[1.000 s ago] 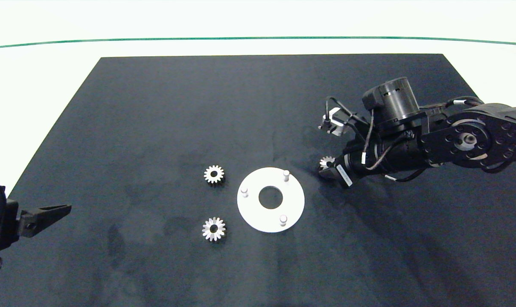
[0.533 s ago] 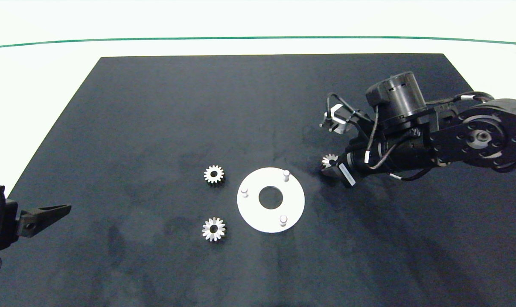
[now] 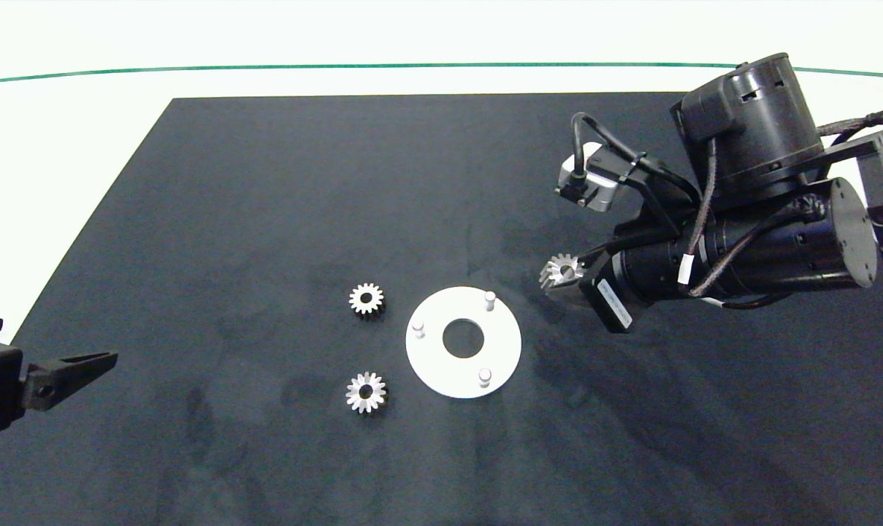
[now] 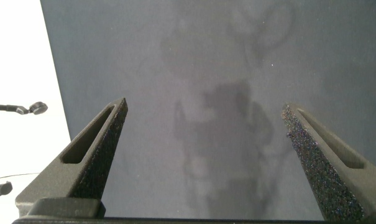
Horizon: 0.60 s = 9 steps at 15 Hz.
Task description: Install three planetary gears onto the carrier pins
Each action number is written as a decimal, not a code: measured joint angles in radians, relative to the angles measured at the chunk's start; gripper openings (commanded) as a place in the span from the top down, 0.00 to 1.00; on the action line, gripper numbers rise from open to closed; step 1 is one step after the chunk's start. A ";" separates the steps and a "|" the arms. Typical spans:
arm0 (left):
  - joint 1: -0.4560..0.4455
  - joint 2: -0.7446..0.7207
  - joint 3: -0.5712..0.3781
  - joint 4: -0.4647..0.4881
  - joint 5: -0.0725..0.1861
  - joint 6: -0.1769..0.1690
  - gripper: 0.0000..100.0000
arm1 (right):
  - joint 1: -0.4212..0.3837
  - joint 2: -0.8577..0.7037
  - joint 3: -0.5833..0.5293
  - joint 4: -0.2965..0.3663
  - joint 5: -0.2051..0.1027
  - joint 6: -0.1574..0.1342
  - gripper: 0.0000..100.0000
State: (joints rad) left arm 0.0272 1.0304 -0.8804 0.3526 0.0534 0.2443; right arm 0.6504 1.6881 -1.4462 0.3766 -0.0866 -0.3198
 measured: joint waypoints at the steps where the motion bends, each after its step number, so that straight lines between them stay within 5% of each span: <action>1: 0.000 -0.001 0.000 0.000 0.000 0.001 0.00 | 0.038 -0.002 0.000 0.006 -0.004 0.010 0.69; 9: 0.030 -0.008 0.000 0.000 0.000 0.024 0.00 | 0.171 0.020 0.004 0.008 -0.032 0.044 0.69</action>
State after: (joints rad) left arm 0.0572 1.0228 -0.8804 0.3521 0.0532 0.2683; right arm 0.8211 1.7079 -1.4421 0.3849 -0.1183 -0.2755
